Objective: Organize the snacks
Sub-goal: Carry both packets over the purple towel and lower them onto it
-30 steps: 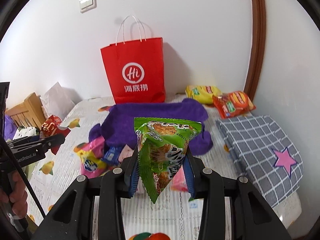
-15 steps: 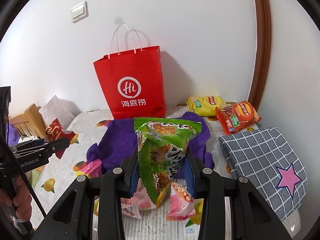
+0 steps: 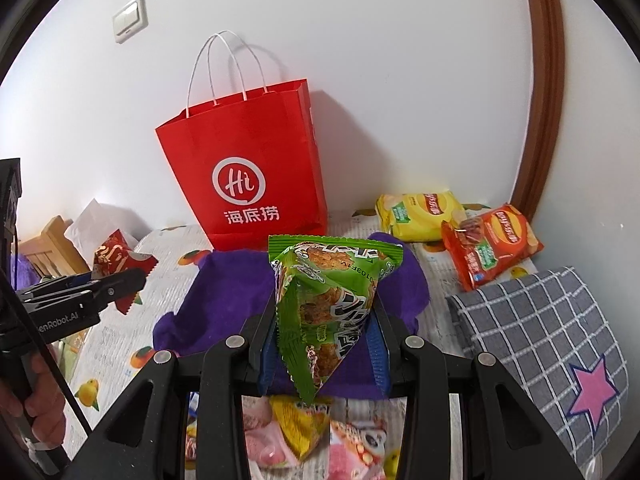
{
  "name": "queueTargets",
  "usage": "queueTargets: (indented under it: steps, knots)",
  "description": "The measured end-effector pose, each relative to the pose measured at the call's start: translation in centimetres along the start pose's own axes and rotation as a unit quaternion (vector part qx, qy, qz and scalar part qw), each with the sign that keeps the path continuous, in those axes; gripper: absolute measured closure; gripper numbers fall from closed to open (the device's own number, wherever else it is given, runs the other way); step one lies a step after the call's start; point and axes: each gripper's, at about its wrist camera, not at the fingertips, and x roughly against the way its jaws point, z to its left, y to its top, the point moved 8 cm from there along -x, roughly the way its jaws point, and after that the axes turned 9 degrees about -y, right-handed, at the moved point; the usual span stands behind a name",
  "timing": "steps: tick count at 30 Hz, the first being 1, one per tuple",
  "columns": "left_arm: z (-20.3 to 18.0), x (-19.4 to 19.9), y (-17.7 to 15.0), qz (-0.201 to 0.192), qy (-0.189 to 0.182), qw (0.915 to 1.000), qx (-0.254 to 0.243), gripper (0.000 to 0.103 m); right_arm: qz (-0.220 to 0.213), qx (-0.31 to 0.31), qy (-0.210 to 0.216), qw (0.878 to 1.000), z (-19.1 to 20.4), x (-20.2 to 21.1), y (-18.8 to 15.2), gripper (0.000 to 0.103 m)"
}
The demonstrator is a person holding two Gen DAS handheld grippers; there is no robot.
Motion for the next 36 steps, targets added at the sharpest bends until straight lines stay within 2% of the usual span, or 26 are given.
queueTargets:
  steps: [7,12,21,26,30,36]
  knots:
    - [0.3,-3.1,2.1,0.005,0.002,1.0000,0.003,0.059,0.008,-0.002,0.012,1.000,0.1,-3.4,2.0,0.065]
    - [1.5,-5.1,2.8,0.011,0.003,0.9998,0.013,0.059,0.013,0.011,0.005,1.000,0.1,-5.9,2.8,0.065]
    - [4.5,-9.6,1.2,0.056,0.005,0.9978,0.037,0.059,0.065,0.008,0.008,0.998,-1.0,-12.1,0.2,0.065]
    - [6.1,-11.7,-0.1,0.083,0.021,0.9952,0.047,0.059,0.099,-0.014,0.007,0.995,-2.4,-15.0,-1.6,0.065]
    - [6.8,-13.3,-1.0,0.104,0.015,0.9926,0.060,0.059,0.125,-0.018,0.001,0.992,-3.1,-16.3,-2.8,0.065]
    - [7.4,-14.9,-1.8,0.117,0.038,0.9911,0.052,0.059,0.154,-0.022,-0.010,0.988,-4.1,-17.4,-4.0,0.065]
